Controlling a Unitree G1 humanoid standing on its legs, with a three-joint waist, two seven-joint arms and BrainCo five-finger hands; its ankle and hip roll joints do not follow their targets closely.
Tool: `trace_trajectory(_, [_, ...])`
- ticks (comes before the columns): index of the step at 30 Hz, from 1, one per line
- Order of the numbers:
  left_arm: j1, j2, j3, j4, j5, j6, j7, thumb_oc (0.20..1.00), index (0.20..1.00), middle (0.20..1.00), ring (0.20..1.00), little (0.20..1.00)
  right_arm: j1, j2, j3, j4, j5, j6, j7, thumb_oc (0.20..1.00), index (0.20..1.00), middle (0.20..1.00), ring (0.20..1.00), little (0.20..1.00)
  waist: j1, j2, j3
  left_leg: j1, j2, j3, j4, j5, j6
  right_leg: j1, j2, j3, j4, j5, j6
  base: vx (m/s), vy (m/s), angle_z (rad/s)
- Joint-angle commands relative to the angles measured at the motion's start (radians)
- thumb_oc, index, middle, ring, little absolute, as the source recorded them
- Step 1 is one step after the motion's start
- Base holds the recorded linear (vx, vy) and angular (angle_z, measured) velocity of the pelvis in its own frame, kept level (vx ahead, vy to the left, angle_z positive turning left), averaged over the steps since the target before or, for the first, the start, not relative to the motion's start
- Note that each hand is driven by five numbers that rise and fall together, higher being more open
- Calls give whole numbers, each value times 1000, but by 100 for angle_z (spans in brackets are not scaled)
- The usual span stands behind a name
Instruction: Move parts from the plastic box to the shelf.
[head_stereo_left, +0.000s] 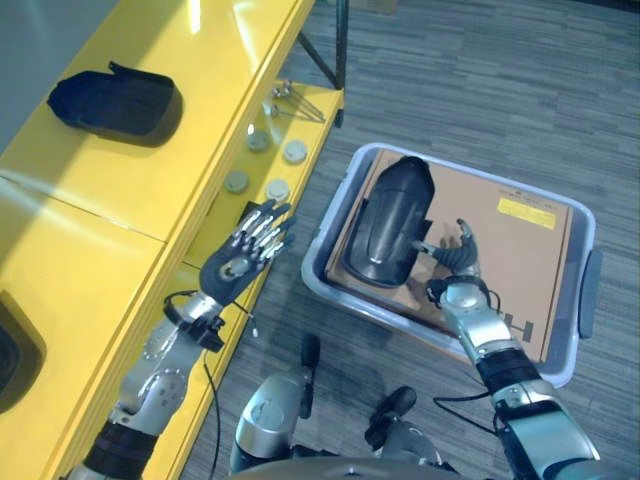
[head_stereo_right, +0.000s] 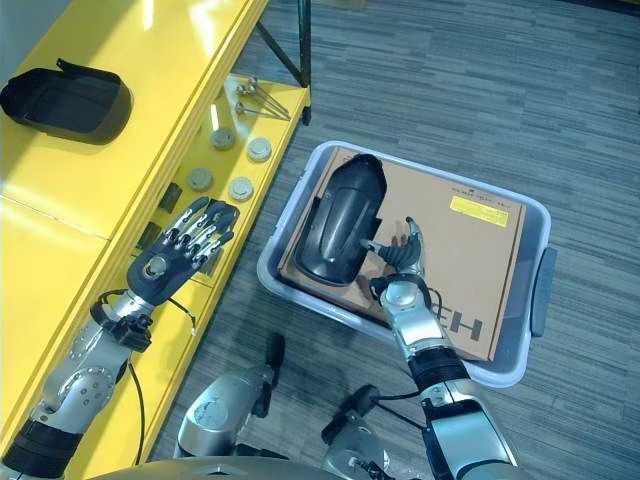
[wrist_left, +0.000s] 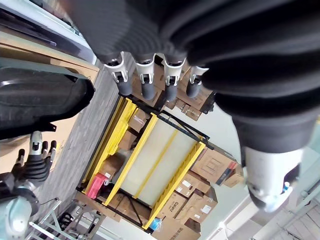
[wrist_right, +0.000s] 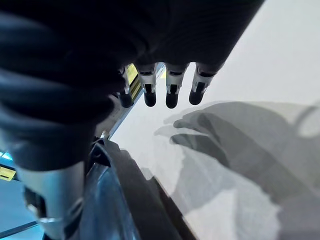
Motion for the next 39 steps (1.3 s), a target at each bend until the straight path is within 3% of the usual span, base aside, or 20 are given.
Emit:
trace_trajectory(1, [2, -13, -21, -35, 8, -66, -28, 1000, 1000, 1000, 1000, 1000, -21, -14, 34, -31, -52, 7, 8, 1000, 1000, 1000, 1000, 1000, 16, 0, -23, -18, 22, 9, 5, -68, -38, -19, -44, 69, 80, -104, 61, 0, 0, 0])
trace_trajectory(11, [-5, -29, -38, -24, 23, -79, -30, 1000, 1000, 1000, 1000, 1000, 4, 1, 67, 13, -112, 57, -17, 1000, 1000, 1000, 1000, 1000, 17, -1, -5, -27, 18, 3, 8, -68, -35, -31, -48, 71, 90, -103, 64, -4, 9, 2])
trace_trajectory(12, [-6, -29, -39, -23, 22, -81, -31, 1000, 1000, 1000, 1000, 1000, 4, -1, 69, 20, -120, 58, -20, 950, 950, 950, 950, 950, 16, -1, -3, -28, 18, 2, 9, -68, -35, -33, -48, 72, 91, -103, 64, 0, 0, 0])
trace_trajectory(13, [-7, -28, -39, -21, 19, -83, -35, 1000, 1000, 1000, 1000, 1000, 5, -5, 70, 28, -127, 65, -20, 718, 718, 718, 718, 718, 17, -1, -1, -30, 18, 2, 10, -68, -35, -34, -48, 72, 92, -103, 64, 0, 0, 0])
trace_trajectory(14, [-10, -28, -39, -19, 15, -85, -43, 1000, 1000, 1000, 1000, 1000, 6, -14, 72, 51, -141, 65, -29, 200, 200, 200, 200, 200, 17, -2, 3, -32, 18, 1, 11, -68, -35, -37, -48, 72, 93, -102, 64, 0, 0, 0])
trace_trajectory(21, [-16, -27, -45, -19, 15, -95, -52, 1000, 1000, 1000, 1000, 1000, 11, -35, 78, 91, -161, 64, -43, 200, 200, 200, 200, 200, 17, -5, 17, -44, 17, -1, 23, -70, -32, -52, -49, 76, 105, -102, 64, -9, -6, 3])
trace_trajectory(32, [-12, -27, -40, -19, 30, -102, -71, 1000, 1000, 1000, 1000, 1000, 32, -47, 55, 91, -117, -3, -62, 200, 200, 200, 200, 200, 12, -11, 22, -40, 19, 0, 21, -74, -28, -53, -45, 81, 107, -103, 65, -7, -13, 2])
trace_trajectory(39, [18, -20, -25, -40, 37, -86, -82, 1000, 1000, 1000, 1000, 1000, 67, -39, -2, -13, -14, -71, -116, 200, 200, 200, 200, 200, 2, -18, -17, 9, 22, 3, -1, -85, -27, -12, -35, 83, 82, -104, 68, 45, -44, 0])
